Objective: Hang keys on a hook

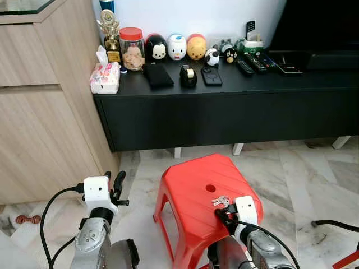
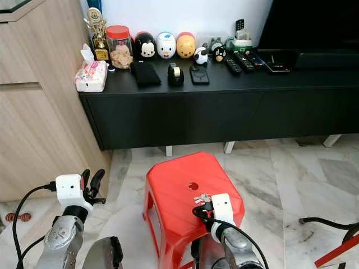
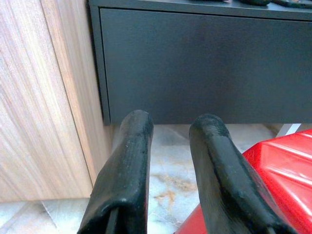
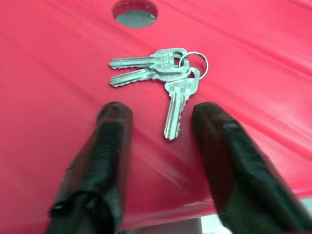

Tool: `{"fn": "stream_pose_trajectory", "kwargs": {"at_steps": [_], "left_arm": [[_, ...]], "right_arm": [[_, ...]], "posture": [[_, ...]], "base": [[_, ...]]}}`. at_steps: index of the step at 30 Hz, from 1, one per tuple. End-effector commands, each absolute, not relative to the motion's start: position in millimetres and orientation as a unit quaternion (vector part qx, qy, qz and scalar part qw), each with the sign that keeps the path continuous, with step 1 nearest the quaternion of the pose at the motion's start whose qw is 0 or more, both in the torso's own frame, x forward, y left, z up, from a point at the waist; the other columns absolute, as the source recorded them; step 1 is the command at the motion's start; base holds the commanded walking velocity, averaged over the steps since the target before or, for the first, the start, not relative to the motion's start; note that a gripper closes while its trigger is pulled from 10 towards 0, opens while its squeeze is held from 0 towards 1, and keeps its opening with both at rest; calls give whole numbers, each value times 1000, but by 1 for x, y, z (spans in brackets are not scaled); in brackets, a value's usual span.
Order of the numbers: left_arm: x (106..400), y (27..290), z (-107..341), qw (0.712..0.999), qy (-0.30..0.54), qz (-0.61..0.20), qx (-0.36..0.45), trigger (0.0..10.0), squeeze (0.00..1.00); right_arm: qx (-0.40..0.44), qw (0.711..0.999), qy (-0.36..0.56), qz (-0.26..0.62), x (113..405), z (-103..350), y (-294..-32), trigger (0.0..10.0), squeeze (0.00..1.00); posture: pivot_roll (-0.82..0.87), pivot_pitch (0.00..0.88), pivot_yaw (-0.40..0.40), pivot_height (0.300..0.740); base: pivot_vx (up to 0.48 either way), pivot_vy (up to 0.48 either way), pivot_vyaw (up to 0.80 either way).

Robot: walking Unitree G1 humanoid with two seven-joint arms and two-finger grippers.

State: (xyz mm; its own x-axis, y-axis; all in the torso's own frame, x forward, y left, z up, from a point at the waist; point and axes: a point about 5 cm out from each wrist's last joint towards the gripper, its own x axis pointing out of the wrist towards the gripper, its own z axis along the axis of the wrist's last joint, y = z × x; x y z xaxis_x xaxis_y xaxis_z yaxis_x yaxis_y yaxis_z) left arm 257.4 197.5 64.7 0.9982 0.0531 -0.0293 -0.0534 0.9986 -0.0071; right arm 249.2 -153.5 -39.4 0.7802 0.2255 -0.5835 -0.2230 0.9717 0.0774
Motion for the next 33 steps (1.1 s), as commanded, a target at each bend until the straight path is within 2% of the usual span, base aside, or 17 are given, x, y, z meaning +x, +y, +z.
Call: {"fn": "stream_pose_trajectory", "kwargs": {"at_steps": [1,22,33], "left_arm": [[260,195,66,1000,17,19,8,10000,0],[272,199,72,999,8,20,25,10000,0],[278,198,71,999,7,21,24,10000,0]], "right_arm": [[-2,931,348,113,238,-50,-158,0,0],[-6,943,322,80,247,-42,-168,0,0],[-37,976,212,21,267,-14,-188,0,0]], "posture": [[-41,36,-82,577],[-26,0,-74,577],[-36,0,-79,577]], "base": [[0,0,0],[0,0,0],[0,0,0]]}}
